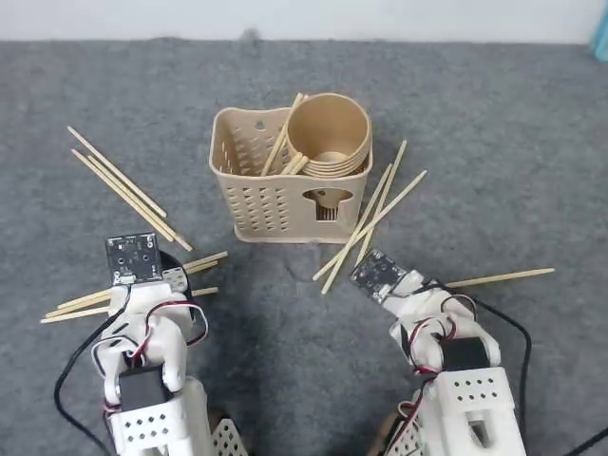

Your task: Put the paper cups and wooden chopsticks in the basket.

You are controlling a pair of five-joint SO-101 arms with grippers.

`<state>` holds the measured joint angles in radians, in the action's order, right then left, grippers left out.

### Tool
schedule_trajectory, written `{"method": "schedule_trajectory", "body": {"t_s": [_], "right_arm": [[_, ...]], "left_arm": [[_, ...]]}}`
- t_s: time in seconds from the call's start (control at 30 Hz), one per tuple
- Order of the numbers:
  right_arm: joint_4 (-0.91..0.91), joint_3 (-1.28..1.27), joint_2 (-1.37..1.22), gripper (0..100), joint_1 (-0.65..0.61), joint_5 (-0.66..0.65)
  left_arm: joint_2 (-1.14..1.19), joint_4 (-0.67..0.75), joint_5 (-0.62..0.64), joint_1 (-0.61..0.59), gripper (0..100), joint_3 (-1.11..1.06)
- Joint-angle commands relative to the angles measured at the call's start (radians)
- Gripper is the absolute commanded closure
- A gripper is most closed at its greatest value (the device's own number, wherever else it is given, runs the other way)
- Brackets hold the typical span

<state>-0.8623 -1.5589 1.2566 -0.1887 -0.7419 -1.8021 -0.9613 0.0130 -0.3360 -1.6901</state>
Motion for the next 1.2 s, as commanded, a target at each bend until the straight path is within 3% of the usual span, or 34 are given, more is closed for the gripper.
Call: {"method": "schedule_trajectory", "body": {"t_s": [0.0, 0.17, 0.6, 0.87, 1.07, 1.17], "right_arm": [[0.022, 0.011, 0.03, 85.8, 0.015, 0.035], [0.007, 0.014, 0.03, 85.8, 0.018, 0.038], [0.007, 0.021, 0.03, 85.8, 0.062, 0.041], [0.018, 0.021, 0.03, 85.9, 0.067, 0.084], [0.039, 0.025, 0.03, 86.1, 0.105, 0.091], [0.041, 0.025, 0.03, 91.3, 0.101, 0.087]], "left_arm": [[-0.008, 0.086, 0.014, -0.06, 98, 0.004], [-0.008, 0.118, 0.015, -0.095, 98, 0.016], [0.048, -0.011, 0.068, -0.097, 98, 0.314], [0.552, 0.008, 0.074, -0.138, 98, 0.691], [1.002, 0.038, 0.206, -0.241, 98, 1.013], [1.231, 0.038, 0.233, -0.281, 98, 1.179]]}}
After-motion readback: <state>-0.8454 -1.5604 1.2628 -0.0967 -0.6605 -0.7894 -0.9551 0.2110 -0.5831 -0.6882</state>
